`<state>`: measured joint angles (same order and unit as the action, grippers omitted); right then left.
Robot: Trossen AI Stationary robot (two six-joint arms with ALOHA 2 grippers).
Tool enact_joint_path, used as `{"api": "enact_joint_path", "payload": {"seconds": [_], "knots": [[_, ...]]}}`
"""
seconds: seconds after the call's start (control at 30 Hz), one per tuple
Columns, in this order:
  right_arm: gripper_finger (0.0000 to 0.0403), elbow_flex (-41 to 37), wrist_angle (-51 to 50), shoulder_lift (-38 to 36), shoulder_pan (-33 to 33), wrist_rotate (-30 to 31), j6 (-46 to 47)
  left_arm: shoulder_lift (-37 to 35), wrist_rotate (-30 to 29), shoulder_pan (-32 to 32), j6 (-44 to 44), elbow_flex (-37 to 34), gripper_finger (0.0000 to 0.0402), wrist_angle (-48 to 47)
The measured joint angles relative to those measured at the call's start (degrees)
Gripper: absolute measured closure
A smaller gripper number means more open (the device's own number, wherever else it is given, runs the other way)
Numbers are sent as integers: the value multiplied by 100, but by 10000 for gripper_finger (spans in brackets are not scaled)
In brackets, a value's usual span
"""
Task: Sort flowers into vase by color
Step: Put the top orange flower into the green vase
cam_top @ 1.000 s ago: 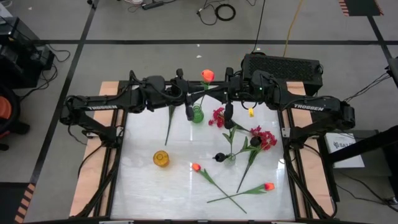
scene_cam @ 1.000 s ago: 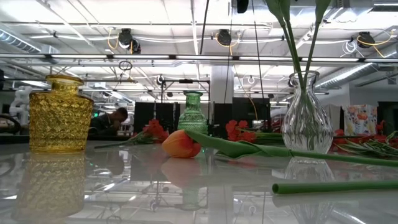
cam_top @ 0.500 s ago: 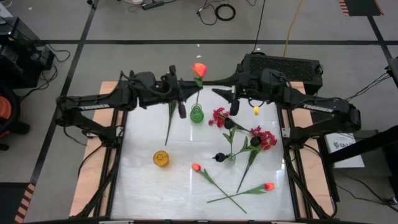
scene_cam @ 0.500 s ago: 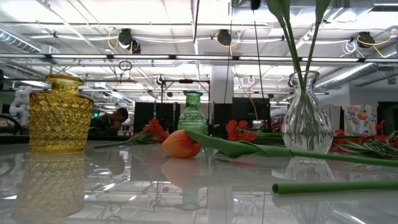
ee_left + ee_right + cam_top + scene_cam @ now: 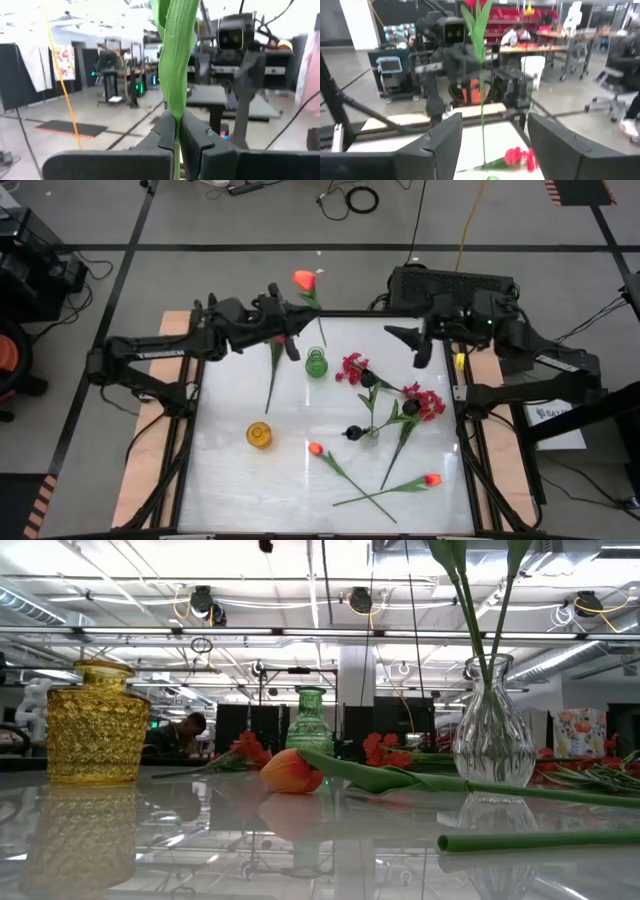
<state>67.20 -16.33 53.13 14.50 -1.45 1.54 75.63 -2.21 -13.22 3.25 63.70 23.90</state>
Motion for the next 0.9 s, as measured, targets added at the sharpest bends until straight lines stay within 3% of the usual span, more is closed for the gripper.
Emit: {"api": "enact_joint_path", "payload": {"seconds": [0.43,0.9], "knots": [[191,-7,-678,-140,-333,17,137,2,484,-698,-897,-1722,393,2266],[191,-9,-674,-70,-337,153,138,9,361,-777,-995,-2529,393,2705]]}}
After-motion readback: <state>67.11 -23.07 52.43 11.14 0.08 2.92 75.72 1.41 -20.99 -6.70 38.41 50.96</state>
